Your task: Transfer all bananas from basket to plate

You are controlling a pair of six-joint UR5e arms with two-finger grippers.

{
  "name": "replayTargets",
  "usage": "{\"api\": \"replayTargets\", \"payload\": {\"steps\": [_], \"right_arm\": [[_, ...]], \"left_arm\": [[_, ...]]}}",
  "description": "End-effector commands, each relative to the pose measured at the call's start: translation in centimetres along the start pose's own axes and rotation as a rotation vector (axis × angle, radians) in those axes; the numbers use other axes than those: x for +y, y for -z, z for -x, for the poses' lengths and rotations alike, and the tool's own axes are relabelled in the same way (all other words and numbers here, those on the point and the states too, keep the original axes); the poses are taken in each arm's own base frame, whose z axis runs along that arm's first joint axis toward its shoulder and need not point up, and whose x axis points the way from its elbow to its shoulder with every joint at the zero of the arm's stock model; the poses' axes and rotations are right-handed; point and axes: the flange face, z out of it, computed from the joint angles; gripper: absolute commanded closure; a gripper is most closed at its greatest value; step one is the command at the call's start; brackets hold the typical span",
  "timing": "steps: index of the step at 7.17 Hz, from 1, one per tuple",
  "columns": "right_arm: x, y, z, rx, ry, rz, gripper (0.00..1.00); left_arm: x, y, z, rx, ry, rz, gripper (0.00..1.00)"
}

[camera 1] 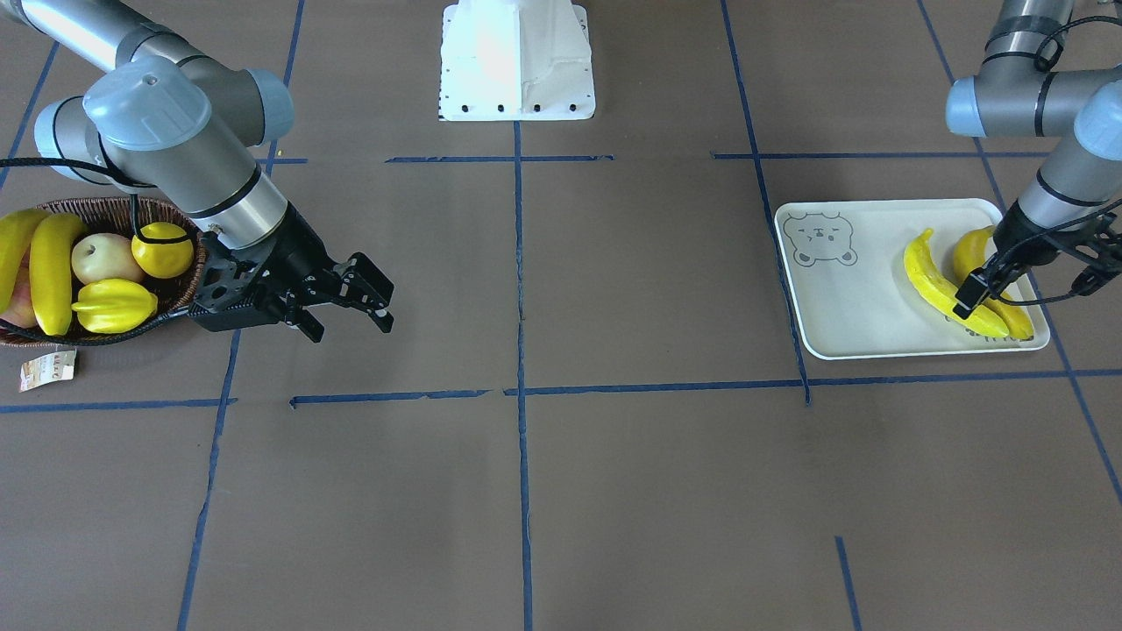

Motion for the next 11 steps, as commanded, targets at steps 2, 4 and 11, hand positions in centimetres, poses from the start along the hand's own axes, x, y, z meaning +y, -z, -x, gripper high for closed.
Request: {"api": "replayTargets", "payload": {"steps": [2,4,11], "right_arm": [[-0.6,2.4,-2.2,0.094,0.035,0.011,0.01],[2.4,9.0,-6.4,0.228,0.18,0.063,0.01],[9.2,18.7,-36.0,0.363,0.416,0.036,0.01]], "left_arm": [[-3.5,5.6,-2.7,0.081,-0.17,0.069,0.0],[-4.9,9.0,-12.2,0.15,-0.228,0.07,0.0],[-3.1,8.3,-18.7,0.155,-0.268,0.117,0.0]]}}
